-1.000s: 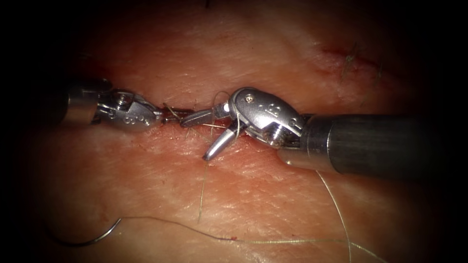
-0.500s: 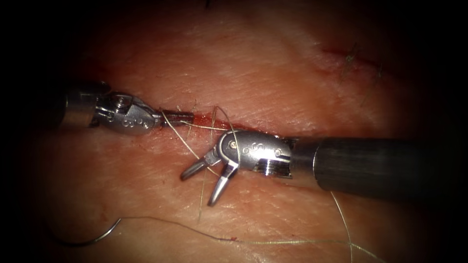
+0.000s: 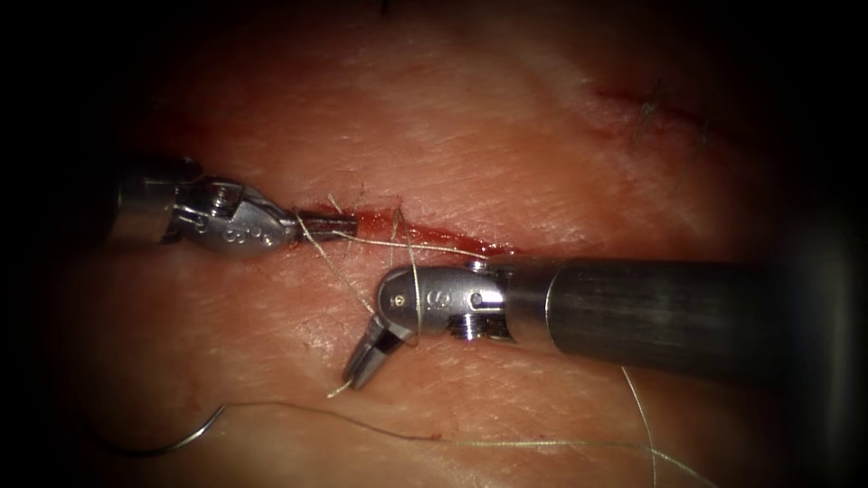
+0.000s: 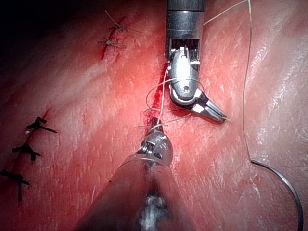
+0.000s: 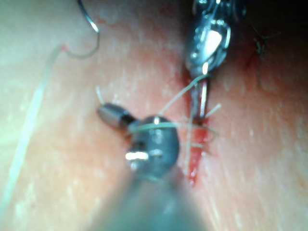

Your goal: Wound Closure

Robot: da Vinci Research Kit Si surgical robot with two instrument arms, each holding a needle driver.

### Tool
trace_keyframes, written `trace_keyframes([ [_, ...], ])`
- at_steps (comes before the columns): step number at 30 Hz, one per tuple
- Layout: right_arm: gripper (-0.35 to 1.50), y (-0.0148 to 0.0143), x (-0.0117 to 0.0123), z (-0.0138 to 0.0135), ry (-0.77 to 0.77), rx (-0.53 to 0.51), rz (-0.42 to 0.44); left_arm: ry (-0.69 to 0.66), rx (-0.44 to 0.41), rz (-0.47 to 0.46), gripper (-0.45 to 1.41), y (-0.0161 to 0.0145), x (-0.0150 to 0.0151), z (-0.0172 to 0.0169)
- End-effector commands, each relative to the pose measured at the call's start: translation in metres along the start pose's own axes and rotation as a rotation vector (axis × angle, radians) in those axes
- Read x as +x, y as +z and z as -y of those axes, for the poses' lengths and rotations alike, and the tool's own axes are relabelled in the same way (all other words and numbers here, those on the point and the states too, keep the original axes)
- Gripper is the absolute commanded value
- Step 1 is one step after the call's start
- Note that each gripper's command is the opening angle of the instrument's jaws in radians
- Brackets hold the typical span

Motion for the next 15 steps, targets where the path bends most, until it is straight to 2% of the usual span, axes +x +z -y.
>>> trace_keyframes([
  [1,-0.35,-0.0017,0.0004,-0.0008,0.007,-0.033,-0.013,0.001,-0.001,-0.001,-0.45,0.0005,0.0001,-0.0007],
  [3,-0.35,-0.0040,0.0012,-0.0010,0.020,-0.082,-0.045,0.001,-0.001,-0.001,-0.45,0.0001,0.0003,-0.0011],
  [5,-0.35,-0.0047,0.0015,-0.0011,0.024,-0.099,-0.065,0.001,-0.001,0.000,-0.45,0.0000,0.0004,-0.0012],
  [8,-0.35,-0.0084,0.0031,-0.0009,0.045,-0.159,-0.158,-0.003,-0.001,0.005,-0.45,-0.0004,0.0004,-0.0026],
  [12,-0.35,-0.0105,0.0038,-0.0010,0.070,-0.205,-0.222,-0.012,-0.002,0.015,-0.45,-0.0005,0.0002,-0.0040],
  [15,-0.35,-0.0113,0.0036,-0.0014,0.077,-0.242,-0.229,-0.016,-0.003,0.014,-0.45,-0.0008,0.0003,-0.0047],
])
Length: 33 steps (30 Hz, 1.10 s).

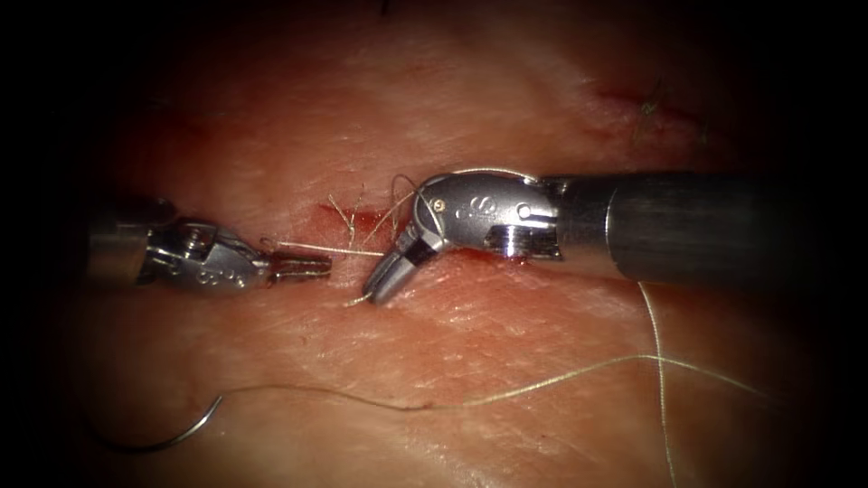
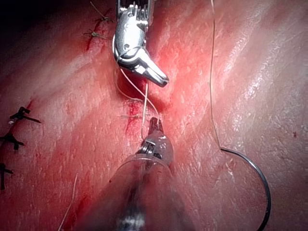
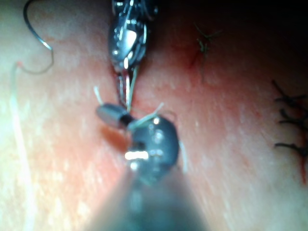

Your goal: Wound Closure

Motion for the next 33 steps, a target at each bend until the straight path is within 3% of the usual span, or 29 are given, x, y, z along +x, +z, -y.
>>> trace_keyframes([
  [1,-0.35,0.0002,-0.0004,-0.0011,0.002,-0.016,0.002,-0.007,-0.001,-0.003,-0.45,0.0006,0.0000,-0.0006],
  [9,-0.35,-0.0020,-0.0032,-0.0025,0.038,-0.075,0.006,-0.021,-0.001,0.002,-0.45,-0.0019,0.0034,-0.0036],
  [15,-0.35,-0.0039,-0.0057,-0.0040,0.058,-0.131,-0.078,-0.025,-0.001,0.002,-0.45,-0.0026,0.0060,-0.0052],
  [20,-0.35,-0.0054,-0.0092,-0.0061,0.271,-0.253,-0.166,-0.026,-0.001,0.004,-0.45,-0.0043,0.0087,-0.0071],
  [24,-0.35,-0.0067,-0.0111,-0.0069,0.332,-0.312,-0.158,-0.031,-0.002,0.007,-0.45,-0.0067,0.0120,-0.0088],
  [33,-0.35,-0.0070,-0.0119,-0.0072,0.343,-0.322,-0.151,-0.042,0.002,0.018,-0.45,-0.0105,0.0168,-0.0114],
])
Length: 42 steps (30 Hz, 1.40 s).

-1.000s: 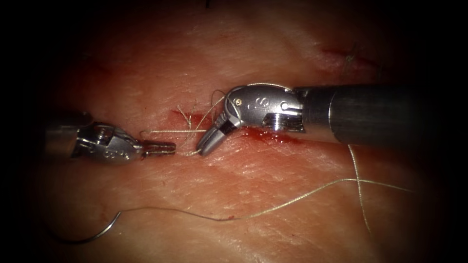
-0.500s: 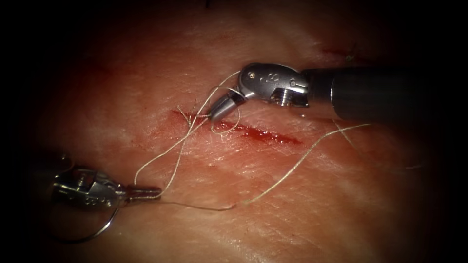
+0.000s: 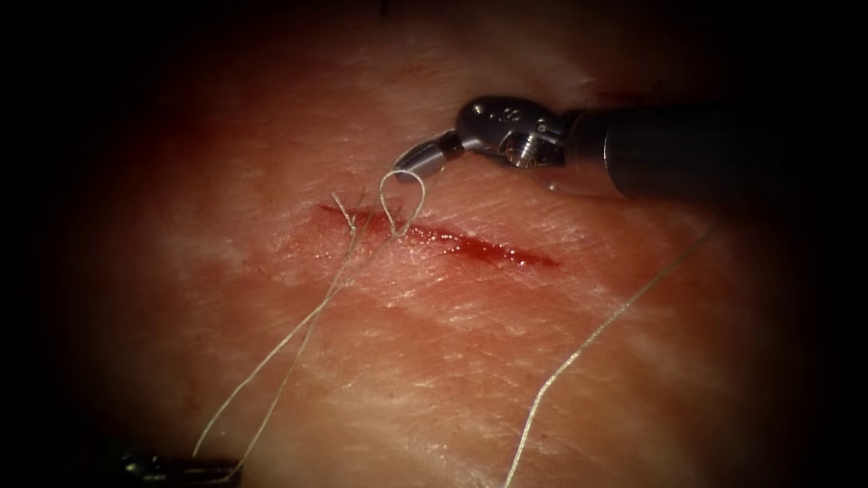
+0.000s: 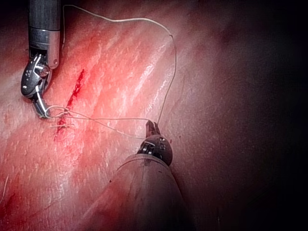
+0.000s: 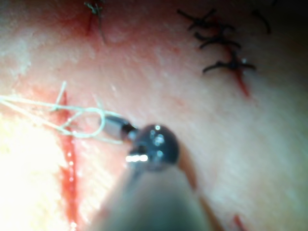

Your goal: Wound Closure

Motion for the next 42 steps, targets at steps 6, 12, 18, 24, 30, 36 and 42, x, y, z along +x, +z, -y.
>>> trace_keyframes([
  [6,-0.35,-0.0001,0.0005,-0.0009,0.007,-0.059,0.021,-0.001,0.000,0.002,-0.45,-0.0010,0.0018,-0.0022],
  [12,-0.35,-0.0009,0.0008,-0.0017,0.011,-0.109,0.017,0.009,0.005,0.006,-0.45,-0.0019,0.0023,-0.0042],
  [18,-0.35,-0.0015,0.0007,-0.0021,-0.001,-0.137,0.020,-0.003,0.009,0.010,-0.45,-0.0031,0.0025,-0.0057],
  [24,-0.35,-0.0017,0.0005,-0.0016,-0.010,-0.138,0.015,-0.013,0.004,0.010,-0.45,-0.0044,0.0027,-0.0065],
  [30,-0.35,-0.0002,-0.0004,-0.0005,-0.018,-0.117,0.016,-0.044,0.015,0.017,-0.45,-0.0053,0.0032,-0.0102],
  [36,-0.35,-0.0011,-0.0005,-0.0011,-0.027,-0.135,0.013,-0.057,0.016,0.013,-0.45,-0.0051,0.0035,-0.0120],
  [42,-0.35,-0.0029,-0.0009,-0.0022,-0.045,-0.193,0.034,-0.072,0.018,0.013,-0.45,-0.0048,0.0033,-0.0131],
])
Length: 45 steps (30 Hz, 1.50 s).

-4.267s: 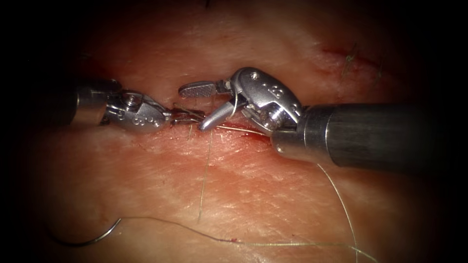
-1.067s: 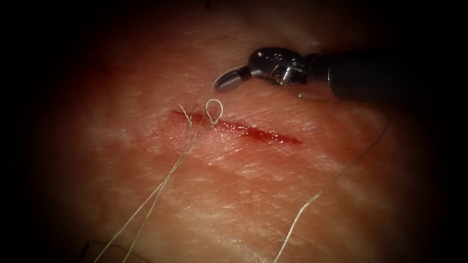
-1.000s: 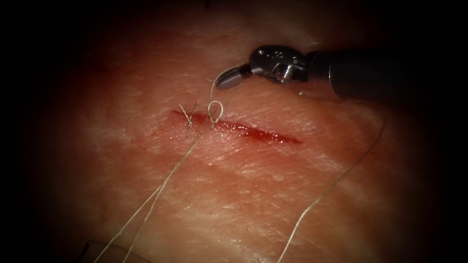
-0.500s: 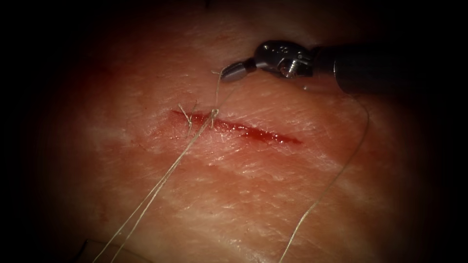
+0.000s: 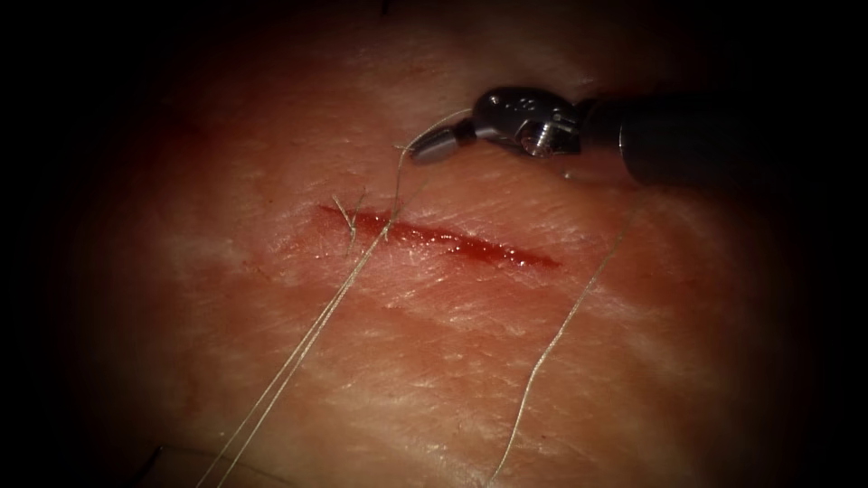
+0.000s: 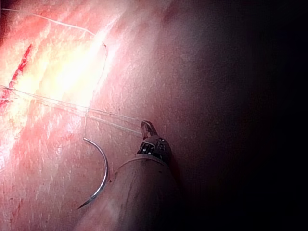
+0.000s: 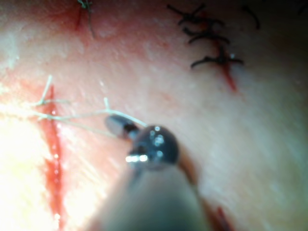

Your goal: Wound Closure

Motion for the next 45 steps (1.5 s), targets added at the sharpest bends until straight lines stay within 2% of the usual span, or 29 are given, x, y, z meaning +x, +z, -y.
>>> trace_keyframes([
  [1,-0.35,0.0000,-0.0003,-0.0010,-0.008,-0.017,0.012,-0.003,-0.005,-0.004,-0.45,0.0008,0.0003,-0.0009],
  [11,-0.35,-0.0002,-0.0015,-0.0007,-0.024,-0.036,0.019,-0.006,-0.011,-0.014,-0.45,0.0009,0.0001,-0.0001],
  [15,-0.35,-0.0001,-0.0013,-0.0004,-0.036,-0.039,-0.002,-0.026,-0.012,-0.003,-0.45,0.0006,0.0006,0.0019],
  [16,-0.30,0.0002,-0.0014,0.0003,-0.036,-0.031,-0.020,-0.024,-0.003,-0.003,-0.45,0.0004,0.0009,0.0031],
  [17,0.19,0.0002,-0.0014,0.0007,-0.035,-0.034,-0.023,-0.018,0.003,-0.003,-0.45,0.0004,0.0010,0.0037],
  [18,1.00,0.0002,-0.0014,0.0016,-0.035,-0.057,-0.022,-0.016,0.020,-0.005,-0.45,0.0003,0.0013,0.0054],
  [19,1.21,0.0001,-0.0014,0.0021,-0.033,-0.066,-0.022,-0.011,0.029,-0.006,-0.45,0.0003,0.0014,0.0062],
  [20,1.26,-0.0001,-0.0014,0.0026,-0.030,-0.070,-0.022,-0.009,0.040,-0.008,-0.45,0.0004,0.0015,0.0073],
  [23,1.34,-0.0012,-0.0011,0.0042,-0.041,-0.069,-0.023,-0.009,0.063,-0.008,-0.45,0.0007,0.0015,0.0099],
  [29,1.34,-0.0041,-0.0004,0.0089,-0.060,0.037,-0.031,-0.025,0.102,0.001,-0.45,0.0012,0.0002,0.0140],
  [30,1.29,-0.0051,0.0001,0.0107,-0.072,0.077,-0.040,-0.022,0.112,0.004,-0.45,0.0012,-0.0002,0.0149],
  [36,1.27,-0.0080,0.0020,0.0148,-0.101,0.151,-0.026,-0.017,0.121,0.018,-0.45,0.0008,-0.0011,0.0180],
  [41,1.26,-0.0102,0.0053,0.0156,-0.127,0.166,-0.026,0.002,0.139,0.030,-0.45,-0.0002,-0.0017,0.0221],
  [45,1.24,-0.0121,0.0080,0.0142,-0.164,0.102,-0.035,0.007,0.145,0.037,-0.45,-0.0005,-0.0022,0.0240],
])
